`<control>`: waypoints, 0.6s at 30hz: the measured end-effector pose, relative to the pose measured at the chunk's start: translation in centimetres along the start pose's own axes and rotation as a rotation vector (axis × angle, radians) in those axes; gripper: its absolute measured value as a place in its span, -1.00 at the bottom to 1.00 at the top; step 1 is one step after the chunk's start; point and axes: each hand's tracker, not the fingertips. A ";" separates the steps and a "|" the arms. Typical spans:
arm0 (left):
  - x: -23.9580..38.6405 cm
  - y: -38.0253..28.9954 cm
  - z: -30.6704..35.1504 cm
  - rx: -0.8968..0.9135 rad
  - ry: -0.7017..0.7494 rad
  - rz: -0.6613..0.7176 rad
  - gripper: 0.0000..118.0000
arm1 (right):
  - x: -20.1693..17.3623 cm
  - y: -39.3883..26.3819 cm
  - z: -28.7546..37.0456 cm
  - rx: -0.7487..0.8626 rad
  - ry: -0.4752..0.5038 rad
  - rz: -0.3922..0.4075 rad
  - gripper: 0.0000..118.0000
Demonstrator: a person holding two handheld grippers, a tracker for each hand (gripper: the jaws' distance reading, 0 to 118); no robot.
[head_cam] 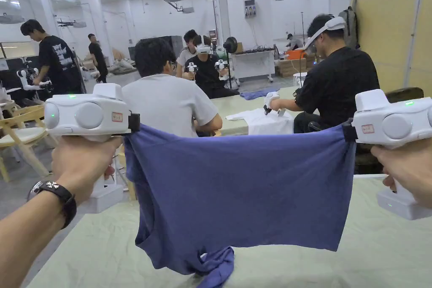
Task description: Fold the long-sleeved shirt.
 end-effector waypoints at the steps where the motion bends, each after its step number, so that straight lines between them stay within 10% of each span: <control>1: 0.0 -1.7 1.0 -0.005 -0.003 0.015 -0.92 | -0.4 -1.6 0.9 -0.023 0.007 0.004 -0.91; 18: 2.0 -31.5 20.2 -0.305 -0.123 0.177 -0.92 | -2.8 -27.3 17.9 -0.251 0.147 -0.075 -0.91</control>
